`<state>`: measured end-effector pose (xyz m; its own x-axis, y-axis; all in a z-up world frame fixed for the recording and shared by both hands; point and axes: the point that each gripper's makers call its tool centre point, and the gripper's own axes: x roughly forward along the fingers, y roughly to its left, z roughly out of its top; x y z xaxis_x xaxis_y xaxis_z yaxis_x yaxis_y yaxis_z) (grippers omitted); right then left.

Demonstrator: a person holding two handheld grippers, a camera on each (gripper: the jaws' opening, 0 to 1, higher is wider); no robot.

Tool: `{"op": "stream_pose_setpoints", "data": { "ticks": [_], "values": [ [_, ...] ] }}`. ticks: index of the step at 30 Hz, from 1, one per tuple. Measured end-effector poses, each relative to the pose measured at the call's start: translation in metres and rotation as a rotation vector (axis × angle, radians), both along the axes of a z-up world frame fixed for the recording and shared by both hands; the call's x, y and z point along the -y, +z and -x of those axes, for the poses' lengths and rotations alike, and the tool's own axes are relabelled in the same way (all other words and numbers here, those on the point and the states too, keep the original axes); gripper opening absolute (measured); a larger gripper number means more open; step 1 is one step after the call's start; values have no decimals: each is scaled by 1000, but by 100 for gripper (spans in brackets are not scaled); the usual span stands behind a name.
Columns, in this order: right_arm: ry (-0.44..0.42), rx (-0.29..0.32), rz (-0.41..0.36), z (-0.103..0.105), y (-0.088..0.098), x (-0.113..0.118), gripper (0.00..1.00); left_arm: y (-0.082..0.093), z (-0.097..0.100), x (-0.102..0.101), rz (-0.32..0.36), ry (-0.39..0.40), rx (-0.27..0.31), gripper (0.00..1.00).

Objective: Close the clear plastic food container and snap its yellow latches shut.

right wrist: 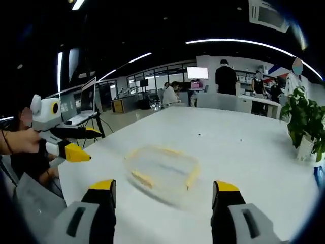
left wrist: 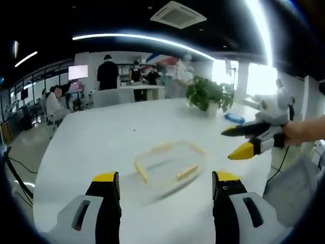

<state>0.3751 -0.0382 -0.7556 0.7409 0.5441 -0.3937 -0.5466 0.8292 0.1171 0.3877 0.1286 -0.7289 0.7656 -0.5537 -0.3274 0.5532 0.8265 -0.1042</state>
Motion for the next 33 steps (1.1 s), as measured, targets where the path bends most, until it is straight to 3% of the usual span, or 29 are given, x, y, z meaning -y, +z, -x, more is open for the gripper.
{"op": "stream_pose_setpoints", "data": {
  "ticks": [4,16,19,33],
  "values": [
    [-1,-9,-5,12,-4,1,77,3,7,-8,41,32,12,68],
    [-28,-34,-13,38,-11,6,77,2,28,-24,69,54,18,71],
    [-29,-30,-17,41,-10,6,76,-3,32,-29,107,78,-7,71],
    [-92,-48,-50,55,-13,13,76,0,46,-39,118,92,11,72]
  ]
}}
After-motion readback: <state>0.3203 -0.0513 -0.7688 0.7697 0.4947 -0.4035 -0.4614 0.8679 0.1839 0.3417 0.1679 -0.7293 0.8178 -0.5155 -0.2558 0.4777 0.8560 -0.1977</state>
